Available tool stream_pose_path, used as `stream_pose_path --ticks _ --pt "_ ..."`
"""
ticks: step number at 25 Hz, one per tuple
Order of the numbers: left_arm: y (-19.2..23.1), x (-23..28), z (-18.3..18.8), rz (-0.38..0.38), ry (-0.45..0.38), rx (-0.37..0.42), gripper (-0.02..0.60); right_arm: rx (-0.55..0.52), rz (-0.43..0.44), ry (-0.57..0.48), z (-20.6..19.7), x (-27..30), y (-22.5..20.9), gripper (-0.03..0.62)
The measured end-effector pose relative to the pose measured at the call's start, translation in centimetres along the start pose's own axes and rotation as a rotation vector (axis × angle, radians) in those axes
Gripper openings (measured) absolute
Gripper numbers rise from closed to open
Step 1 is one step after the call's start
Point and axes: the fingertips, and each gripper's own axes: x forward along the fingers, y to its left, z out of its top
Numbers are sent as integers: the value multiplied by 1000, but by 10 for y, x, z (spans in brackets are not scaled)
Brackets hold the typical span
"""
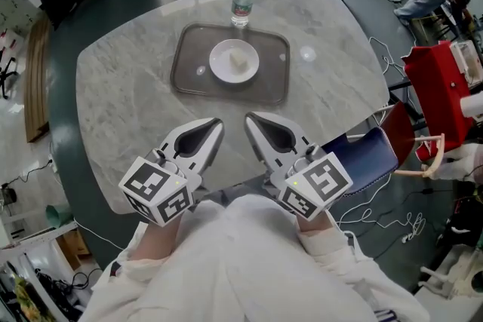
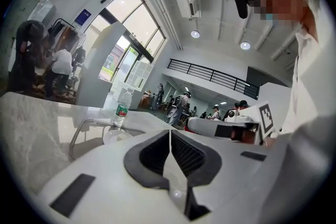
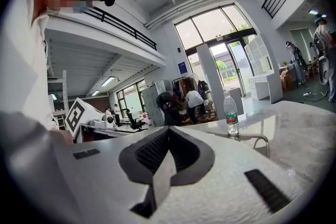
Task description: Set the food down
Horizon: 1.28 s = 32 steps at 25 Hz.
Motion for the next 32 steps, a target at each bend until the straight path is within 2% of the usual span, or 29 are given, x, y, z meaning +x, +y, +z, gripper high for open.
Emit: stream_pose_path --ticks 19,25,32 --pt "-9 7 -5 -37 13 6 23 -24 13 41 -6 -3 1 2" --pt "-16 5 -5 -36 38 13 23 -12 35 60 -10 -5 5 2" --pt "-20 5 -10 -48 29 12 23 -3 35 58 -12 -10 5 2"
